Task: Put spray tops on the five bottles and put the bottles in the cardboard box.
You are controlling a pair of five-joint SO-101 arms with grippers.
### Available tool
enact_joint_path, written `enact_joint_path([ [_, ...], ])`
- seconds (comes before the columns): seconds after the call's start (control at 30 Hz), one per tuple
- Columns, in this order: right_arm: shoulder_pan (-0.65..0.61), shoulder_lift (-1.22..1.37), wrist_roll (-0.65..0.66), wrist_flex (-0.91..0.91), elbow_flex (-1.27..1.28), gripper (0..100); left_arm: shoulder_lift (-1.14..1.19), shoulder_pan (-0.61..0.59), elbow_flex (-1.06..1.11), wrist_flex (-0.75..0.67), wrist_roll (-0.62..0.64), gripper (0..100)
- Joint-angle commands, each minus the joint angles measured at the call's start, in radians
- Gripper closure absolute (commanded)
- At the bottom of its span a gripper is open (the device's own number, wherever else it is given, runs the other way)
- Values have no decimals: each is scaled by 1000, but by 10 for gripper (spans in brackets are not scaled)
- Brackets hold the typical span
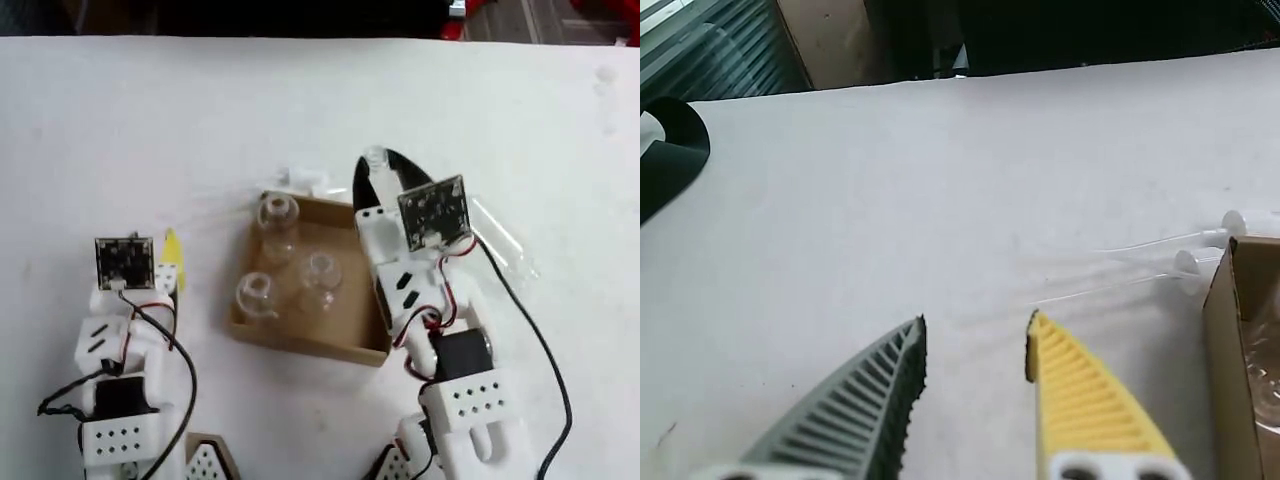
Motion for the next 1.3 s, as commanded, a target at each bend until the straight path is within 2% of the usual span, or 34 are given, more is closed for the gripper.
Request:
enact_joint_path([
  [0.0,-7,-15,3,-71,52,977,-13,5,-9,-28,-5,846],
  [0.1,16,-16,-2,-82,104,977,-13,22,-9,-28,-11,846],
  [0.23,54,-15,-2,-203,195,977,-13,22,-9,-28,-12,846],
  [0.6,35,-15,-3,-406,404,977,-13,22,-8,-28,-12,846],
  [0.8,12,-15,-3,-679,548,980,-13,22,-8,-28,-12,846],
  [1.0,19,62,-58,-684,525,981,-13,22,-3,-28,-12,846],
  [1.27,82,363,-115,-691,359,981,-13,44,2,-28,-14,846],
])
